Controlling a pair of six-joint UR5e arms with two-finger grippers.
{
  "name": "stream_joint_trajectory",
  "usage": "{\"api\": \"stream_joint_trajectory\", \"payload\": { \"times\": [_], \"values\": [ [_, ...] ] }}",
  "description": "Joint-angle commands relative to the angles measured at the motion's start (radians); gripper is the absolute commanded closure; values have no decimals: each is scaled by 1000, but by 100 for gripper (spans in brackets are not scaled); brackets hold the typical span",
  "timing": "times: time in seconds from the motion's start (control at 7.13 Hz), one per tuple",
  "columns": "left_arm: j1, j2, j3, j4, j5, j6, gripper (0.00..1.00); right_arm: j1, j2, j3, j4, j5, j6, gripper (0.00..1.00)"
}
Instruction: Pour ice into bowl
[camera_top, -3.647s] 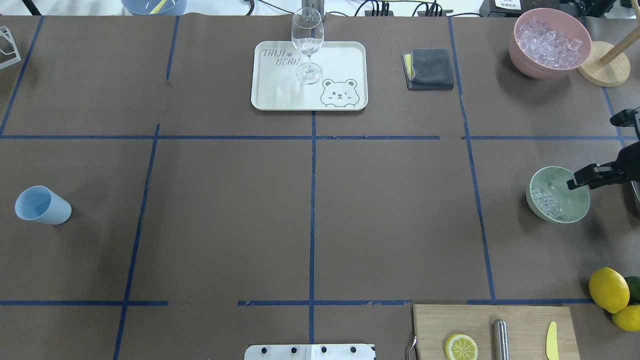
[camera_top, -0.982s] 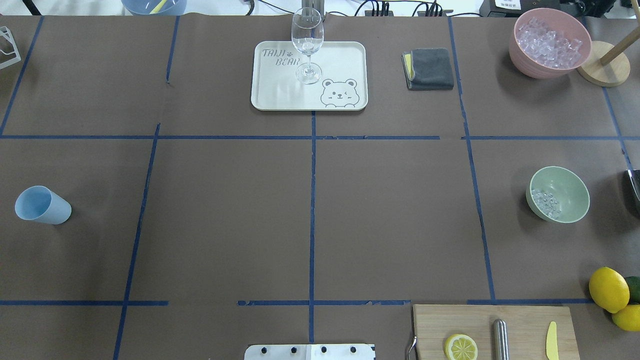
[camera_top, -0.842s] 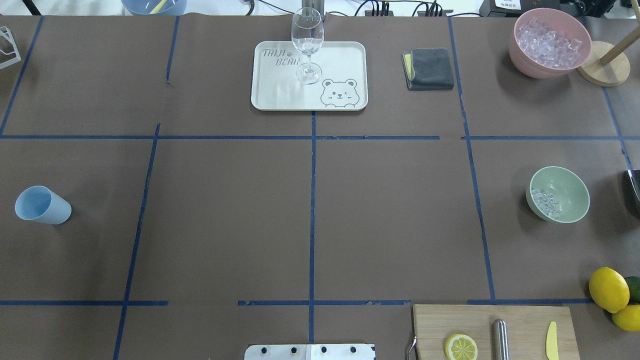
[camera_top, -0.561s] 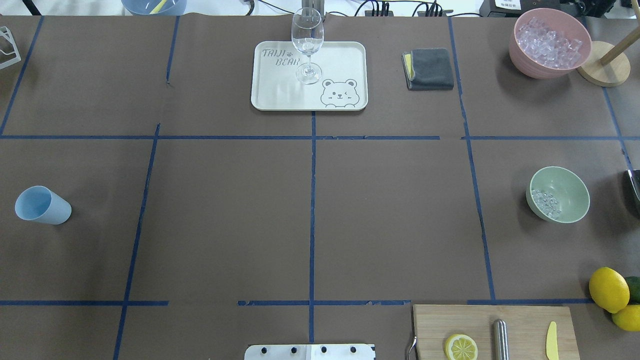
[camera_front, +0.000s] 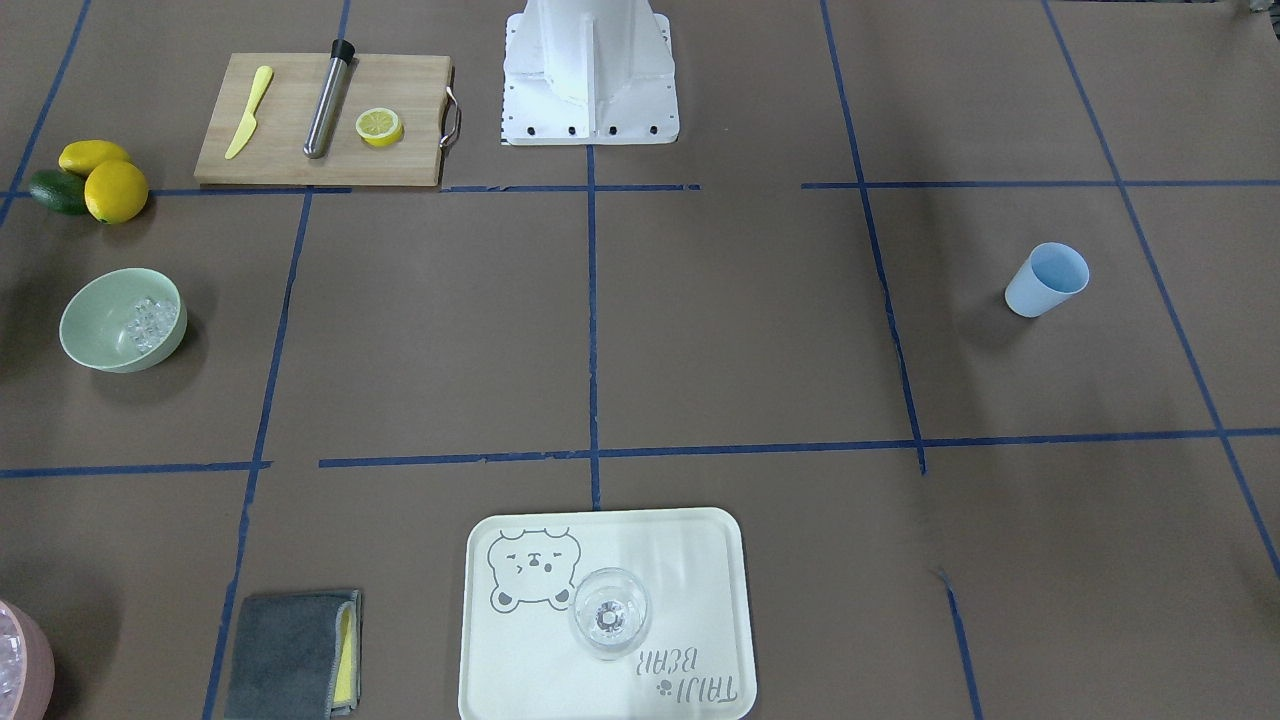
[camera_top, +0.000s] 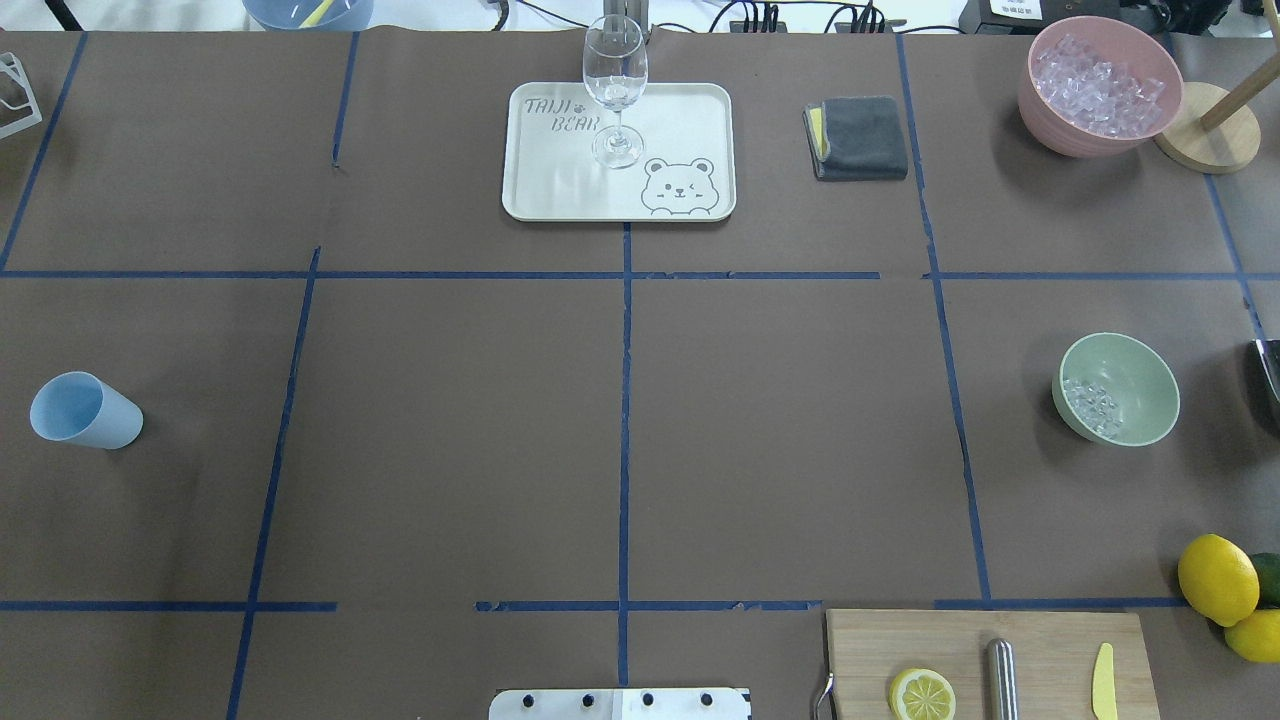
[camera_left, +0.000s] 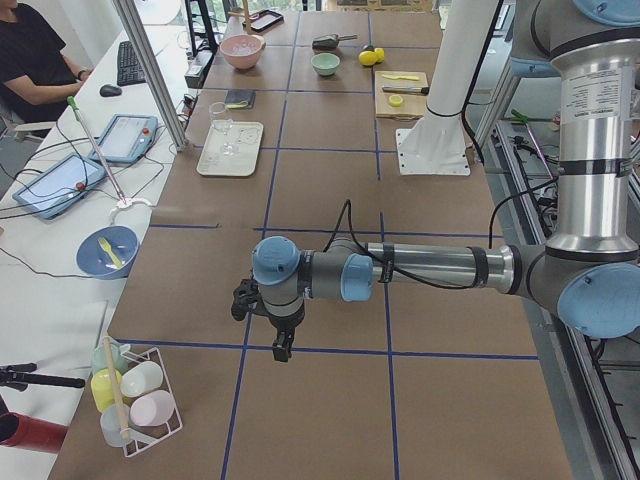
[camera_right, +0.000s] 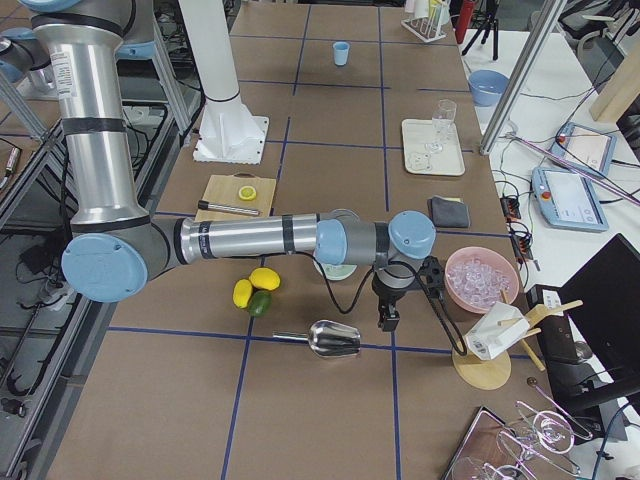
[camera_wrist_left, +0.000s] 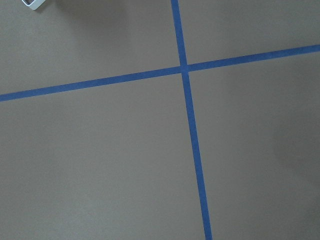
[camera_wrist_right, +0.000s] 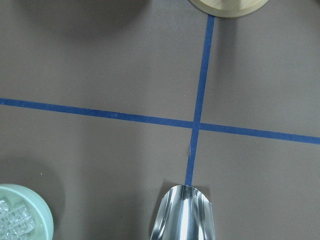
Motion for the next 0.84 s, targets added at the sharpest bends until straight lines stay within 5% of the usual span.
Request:
{"api": "stream_joint_trajectory", "payload": {
  "times": [0.0, 0.7],
  "values": [
    [-32, 39, -20, 0, -2, 0, 0, -16, -1, -2, 0, -5, 0, 0],
    [-26, 15, -17, -12, -2, -1, 0, -19, 0, 3, 2, 1, -6, 0]
  ]
}}
